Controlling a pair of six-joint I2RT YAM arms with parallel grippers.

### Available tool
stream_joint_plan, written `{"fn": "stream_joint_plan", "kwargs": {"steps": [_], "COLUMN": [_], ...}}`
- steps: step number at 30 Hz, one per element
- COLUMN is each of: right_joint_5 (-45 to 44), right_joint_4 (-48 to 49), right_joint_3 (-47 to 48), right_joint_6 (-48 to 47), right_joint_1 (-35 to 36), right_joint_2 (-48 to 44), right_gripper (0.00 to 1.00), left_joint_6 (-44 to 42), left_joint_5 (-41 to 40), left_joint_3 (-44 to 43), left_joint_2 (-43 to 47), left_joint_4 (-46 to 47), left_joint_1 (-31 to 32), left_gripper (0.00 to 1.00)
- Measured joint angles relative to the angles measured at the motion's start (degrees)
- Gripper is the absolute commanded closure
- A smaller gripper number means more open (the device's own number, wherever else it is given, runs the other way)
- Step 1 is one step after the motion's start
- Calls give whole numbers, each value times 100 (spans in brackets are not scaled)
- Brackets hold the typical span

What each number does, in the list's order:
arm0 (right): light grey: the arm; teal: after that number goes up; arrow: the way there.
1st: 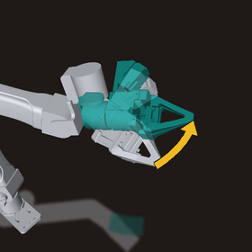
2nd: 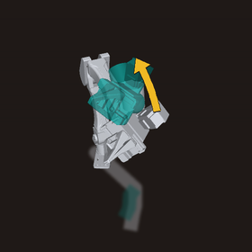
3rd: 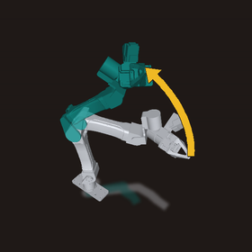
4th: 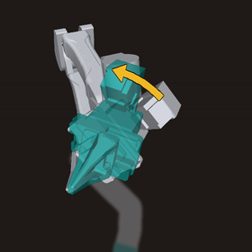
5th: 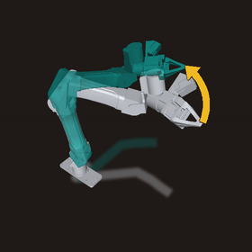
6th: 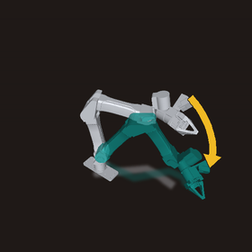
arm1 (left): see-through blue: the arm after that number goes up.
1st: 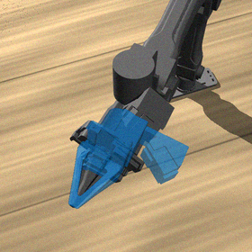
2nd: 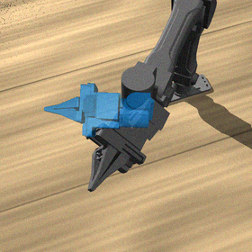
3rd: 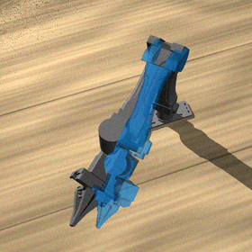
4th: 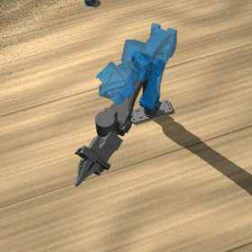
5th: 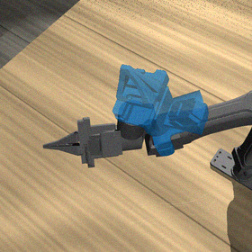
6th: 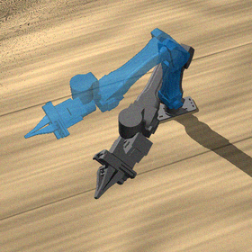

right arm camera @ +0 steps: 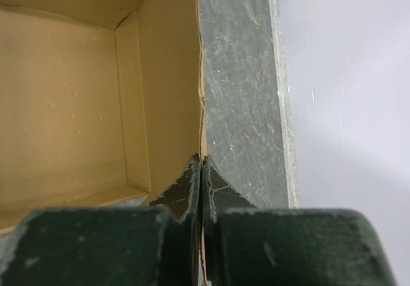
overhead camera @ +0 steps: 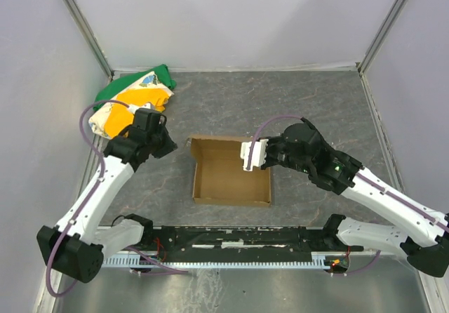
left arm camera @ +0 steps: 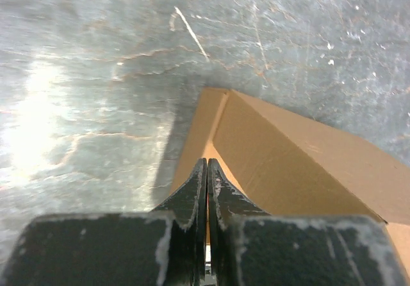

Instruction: Fold the paper box

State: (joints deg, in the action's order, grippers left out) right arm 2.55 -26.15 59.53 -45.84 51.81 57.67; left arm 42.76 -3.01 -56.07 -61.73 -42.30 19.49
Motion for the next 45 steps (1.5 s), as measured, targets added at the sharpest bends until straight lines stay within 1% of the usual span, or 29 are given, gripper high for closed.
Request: {"fn": "stream_joint_plan", "kwargs": {"steps": [3,5,7,8,9,12,14,18,21,25,26,28,30,33,39,45], "right_joint_5": [0,0,0,-2,-2,0,2,24,42,44,44,44,44,52,116,177], "right_joint_4": [-72,-105,-136,-138,-144,-155,-166,-184,-315,-660,-748,-1012,-1158,-1309,-1453,-1510], "right_joint_3": [-26,-26,-26,-26,-26,-13,22,50,140,466,568,870,1060,1200,1237,1237], "right_joint_6": [-4,-7,-13,-20,-33,-74,-94,-66,31,258,306,411,470,516,533,535], "right_joint_1": [42,66,79,85,87,96,96,96,96,96,96,96,96,96,96,96], "right_joint_2": [-33,-42,-42,-42,-39,-2,70,170,297,507,553,664,715,721,717,710], "right_gripper": [98,98,98,98,98,98,98,98,98,98,98,98,98,98,98,98], "left_joint_6": [-85,-87,-87,-98,-114,-317,-647,-1779,-2756,-3950,-4183,-4743,-5121,-5519,-6057,-6684], "left_joint_5": [-417,-599,-573,-450,-313,367,804,1554,2105,2647,2747,2962,3132,3427,3775,3967], "left_joint_3": [-295,-448,-601,-684,-750,-905,-898,-546,-289,-251,-251,-232,-190,-162,-160,-162], "left_joint_2": [254,459,632,713,761,824,815,929,1121,1338,1384,1508,1615,1628,1290,935], "left_joint_4": [-468,-619,-629,-560,-481,146,678,1779,2205,2433,2450,2500,2533,2535,2540,2142], "left_joint_1": [4,4,4,7,13,83,155,330,514,638,640,643,667,741,890,1073], "left_gripper": [80,66,49,45,43,42,42,43,43,43,41,41,41,41,41,42]}}
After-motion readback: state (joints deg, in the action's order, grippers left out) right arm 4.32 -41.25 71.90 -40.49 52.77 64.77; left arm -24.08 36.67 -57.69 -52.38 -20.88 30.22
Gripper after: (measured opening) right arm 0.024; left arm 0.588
